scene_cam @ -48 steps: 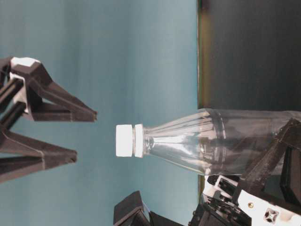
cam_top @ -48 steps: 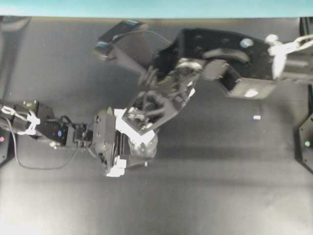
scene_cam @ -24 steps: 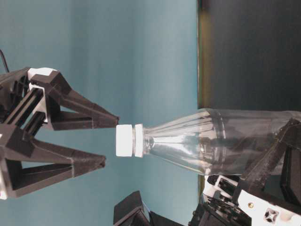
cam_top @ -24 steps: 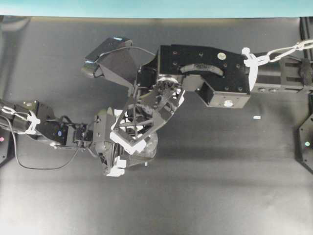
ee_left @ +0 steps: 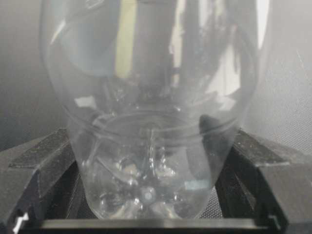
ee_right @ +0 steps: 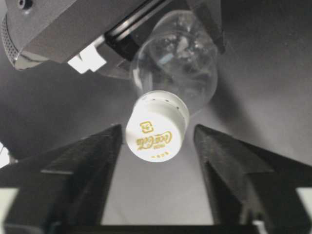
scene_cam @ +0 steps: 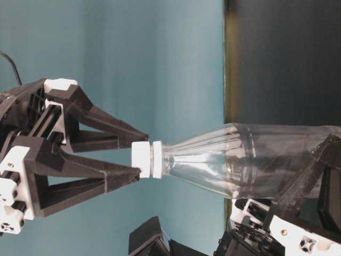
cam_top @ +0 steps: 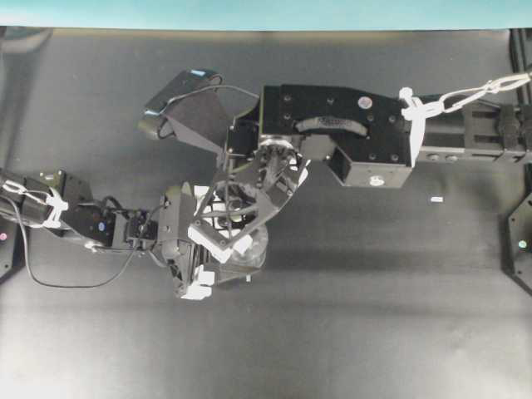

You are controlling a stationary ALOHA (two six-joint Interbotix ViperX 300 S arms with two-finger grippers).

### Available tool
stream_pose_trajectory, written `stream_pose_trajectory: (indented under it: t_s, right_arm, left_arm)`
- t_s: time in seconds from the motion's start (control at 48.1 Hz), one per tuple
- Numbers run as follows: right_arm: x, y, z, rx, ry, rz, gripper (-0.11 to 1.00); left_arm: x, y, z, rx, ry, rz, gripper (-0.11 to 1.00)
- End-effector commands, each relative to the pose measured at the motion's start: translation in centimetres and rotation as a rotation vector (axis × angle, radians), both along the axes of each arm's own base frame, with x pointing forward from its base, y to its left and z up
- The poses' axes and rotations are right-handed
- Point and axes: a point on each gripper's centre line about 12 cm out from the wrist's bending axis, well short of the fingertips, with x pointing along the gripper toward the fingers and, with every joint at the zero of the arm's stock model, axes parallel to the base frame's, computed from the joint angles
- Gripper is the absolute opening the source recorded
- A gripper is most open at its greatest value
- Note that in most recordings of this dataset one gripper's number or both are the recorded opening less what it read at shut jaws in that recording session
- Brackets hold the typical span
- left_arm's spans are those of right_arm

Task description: Open the bottle cap by holding the bottle with the left arm and twisting the cap with the right arm.

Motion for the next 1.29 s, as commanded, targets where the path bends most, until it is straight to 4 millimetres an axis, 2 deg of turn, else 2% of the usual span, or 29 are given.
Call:
stream_pose_trajectory:
  t_s: [0.0,0.083,0.312,1.019,1.123,1.269]
  right_arm:
    - [-0.02,0.43,0.14,-0.005,-0.004,0.023,0.50]
    - [-0.07,0.43,0.13,-0.009,-0.002,0.044,0.37]
    - [-0.10,0.35,0.21,-0.046,-0.014,0.207,0.37]
    - [0.19,0.22,0.49,-0.238,-0.142,1.083,0.37]
    - [0.19,0.15,0.56,-0.254,-0.155,1.149,0.37]
    - [0.14,0.07,0.49,-0.256,-0.155,1.156,0.37]
  left_arm:
    - [0.17,0.03,0.24,-0.002,-0.009,0.000,0.83]
    - [0.17,0.03,0.30,-0.002,-0.011,0.000,0.83]
    - [0.16,0.03,0.22,-0.002,-0.008,0.000,0.83]
    - [0.15,-0.03,0.20,-0.002,-0.006,-0.002,0.83]
    - [0.10,-0.03,0.17,-0.002,-0.004,-0.002,0.83]
    - [-0.04,-0.08,0.06,-0.002,0.000,-0.003,0.83]
